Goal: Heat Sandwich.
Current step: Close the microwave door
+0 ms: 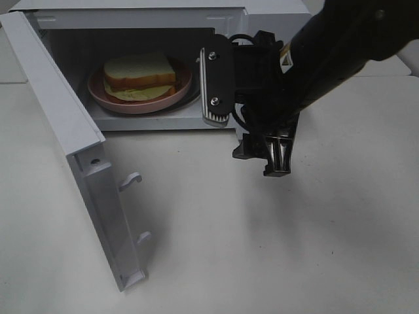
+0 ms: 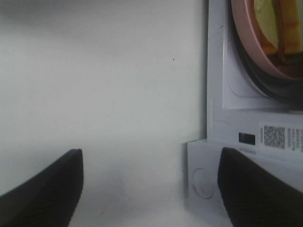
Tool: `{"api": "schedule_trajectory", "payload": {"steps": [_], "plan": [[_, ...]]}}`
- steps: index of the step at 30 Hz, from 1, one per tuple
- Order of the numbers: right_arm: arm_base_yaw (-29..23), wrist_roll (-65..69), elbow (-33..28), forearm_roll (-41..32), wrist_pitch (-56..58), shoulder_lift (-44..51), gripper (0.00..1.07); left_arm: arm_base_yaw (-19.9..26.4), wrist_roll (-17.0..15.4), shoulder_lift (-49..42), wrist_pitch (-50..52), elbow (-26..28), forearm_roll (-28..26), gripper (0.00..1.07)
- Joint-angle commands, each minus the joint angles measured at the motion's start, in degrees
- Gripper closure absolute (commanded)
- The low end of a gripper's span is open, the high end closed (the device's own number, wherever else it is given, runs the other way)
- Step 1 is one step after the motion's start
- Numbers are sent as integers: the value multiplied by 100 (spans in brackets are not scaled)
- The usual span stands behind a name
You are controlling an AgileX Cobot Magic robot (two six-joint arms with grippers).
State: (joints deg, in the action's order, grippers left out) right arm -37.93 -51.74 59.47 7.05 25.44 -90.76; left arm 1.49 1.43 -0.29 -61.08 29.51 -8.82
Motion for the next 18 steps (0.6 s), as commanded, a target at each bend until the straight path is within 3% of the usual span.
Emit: {"api": "schedule_trajectory", "payload": {"steps": [1,7,18], "plan": [[23,733,-286,-17,97,418,31,-11,-11,-40,11,-11,-6,10],[23,2143,-773,-17,539,1152,31,-11,-11,-40,11,-11,-6,10],[23,4246,-871,-23,2223,1977,31,-11,-11,-40,11,-11,-6,10]]}}
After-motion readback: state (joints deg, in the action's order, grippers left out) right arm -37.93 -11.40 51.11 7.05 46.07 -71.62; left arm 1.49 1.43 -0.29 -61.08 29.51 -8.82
